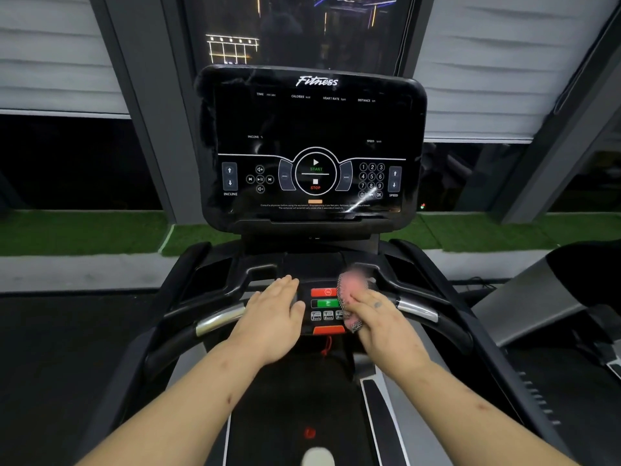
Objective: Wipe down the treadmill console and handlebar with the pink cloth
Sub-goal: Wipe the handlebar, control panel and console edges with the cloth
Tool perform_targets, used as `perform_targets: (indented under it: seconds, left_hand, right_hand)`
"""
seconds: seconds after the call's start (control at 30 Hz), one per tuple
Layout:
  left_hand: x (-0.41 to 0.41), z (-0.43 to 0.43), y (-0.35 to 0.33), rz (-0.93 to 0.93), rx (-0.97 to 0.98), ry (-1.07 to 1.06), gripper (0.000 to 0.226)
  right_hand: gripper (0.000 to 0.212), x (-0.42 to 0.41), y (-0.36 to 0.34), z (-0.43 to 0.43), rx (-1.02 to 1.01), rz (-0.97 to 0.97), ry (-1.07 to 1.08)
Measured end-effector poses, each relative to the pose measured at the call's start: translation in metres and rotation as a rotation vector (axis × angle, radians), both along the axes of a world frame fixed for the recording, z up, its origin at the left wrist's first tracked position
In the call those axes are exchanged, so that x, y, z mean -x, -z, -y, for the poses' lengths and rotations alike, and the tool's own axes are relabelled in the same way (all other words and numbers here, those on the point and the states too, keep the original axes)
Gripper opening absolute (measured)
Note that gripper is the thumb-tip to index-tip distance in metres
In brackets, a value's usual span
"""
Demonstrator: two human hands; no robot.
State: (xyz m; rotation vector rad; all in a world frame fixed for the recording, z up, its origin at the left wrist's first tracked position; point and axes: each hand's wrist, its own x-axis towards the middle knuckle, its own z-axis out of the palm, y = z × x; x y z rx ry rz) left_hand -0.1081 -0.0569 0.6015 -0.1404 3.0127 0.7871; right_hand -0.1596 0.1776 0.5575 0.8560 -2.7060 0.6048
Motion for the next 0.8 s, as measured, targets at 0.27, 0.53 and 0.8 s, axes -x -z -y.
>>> perform_targets:
  seconds: [0.27,0.53,0.8]
  left_hand:
    - [0.014,-0.009,-0.011,0.000,0.046,-0.114,0.050]
    - [0.033,-0.046,-0.015,-0.038,0.126,-0.177,0.046]
    - [0.044,-0.090,-0.002,-0.100,0.222,-0.029,0.052]
  right_hand:
    - [0.005,0.036,-0.088,-0.010,0.537,0.465,0.232]
    - [0.007,0.075,-0.065,-0.025,0.414,0.555,0.169]
    - [0.020,0.065,-0.013,-0.027,0.234,0.154,0.231]
